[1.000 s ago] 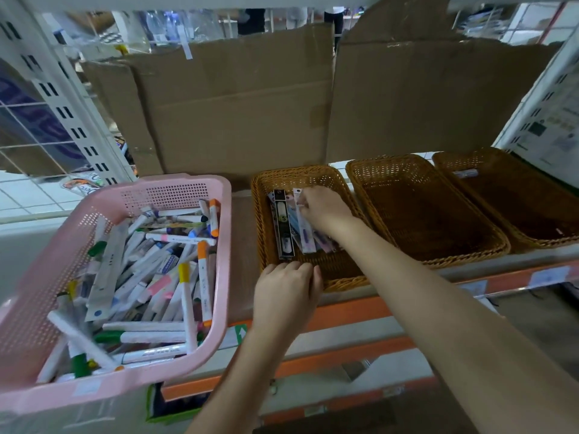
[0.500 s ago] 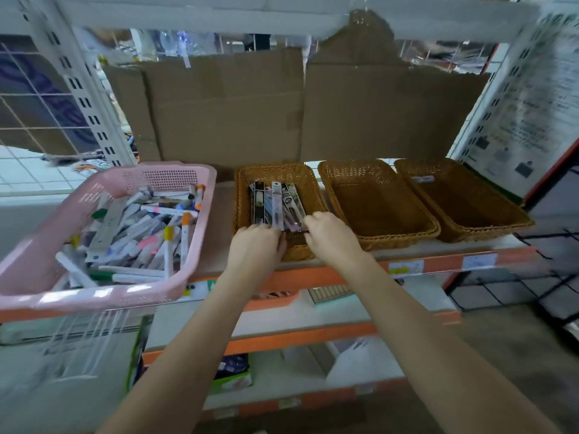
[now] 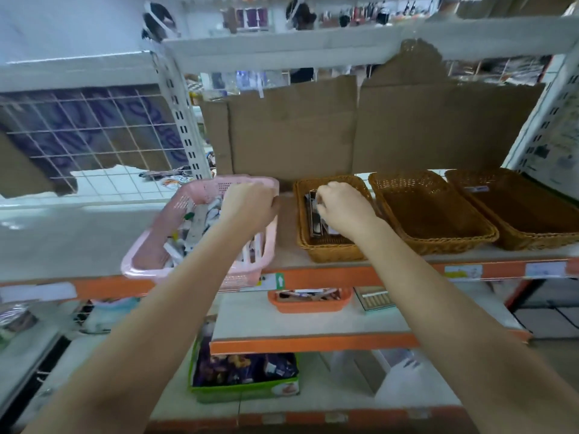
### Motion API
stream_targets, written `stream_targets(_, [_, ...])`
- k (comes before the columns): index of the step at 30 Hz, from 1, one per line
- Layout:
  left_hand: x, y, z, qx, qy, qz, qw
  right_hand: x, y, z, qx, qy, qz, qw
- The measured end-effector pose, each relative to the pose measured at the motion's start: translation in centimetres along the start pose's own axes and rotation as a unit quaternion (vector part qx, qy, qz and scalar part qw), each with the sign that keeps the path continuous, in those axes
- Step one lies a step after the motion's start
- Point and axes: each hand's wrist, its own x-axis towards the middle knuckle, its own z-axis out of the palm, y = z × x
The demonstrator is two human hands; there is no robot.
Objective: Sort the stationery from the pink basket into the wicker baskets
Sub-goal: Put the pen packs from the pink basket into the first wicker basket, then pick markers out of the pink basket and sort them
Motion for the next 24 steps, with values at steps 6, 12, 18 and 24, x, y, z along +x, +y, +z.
stream_targets(6, [-1.0, -10.4, 0.7, 0.009, -0.003, -0.026, 1.0, 3.9, -6.5, 0.8, 0.003, 0.016, 0.027, 1.0])
stream_targets(12, [-2.2, -16.4, 3.4, 0.016, -0.044, -0.039, 0.998, 6.5, -11.3, 3.7, 0.007, -0.035, 0.046, 0.998])
stream_targets(18, [-4.2, -17.4, 6.4, -0.034, -0.093, -0.046, 0.994, 6.0, -13.1, 7.0, -0.011, -0.137, 0.08, 0.987])
stream_targets(24, [-5.5, -16.5, 7.8, -0.072, -0.113, -0.052, 0.99, 6.1, -13.4, 8.9, -0.02, -0.188, 0.109, 0.976])
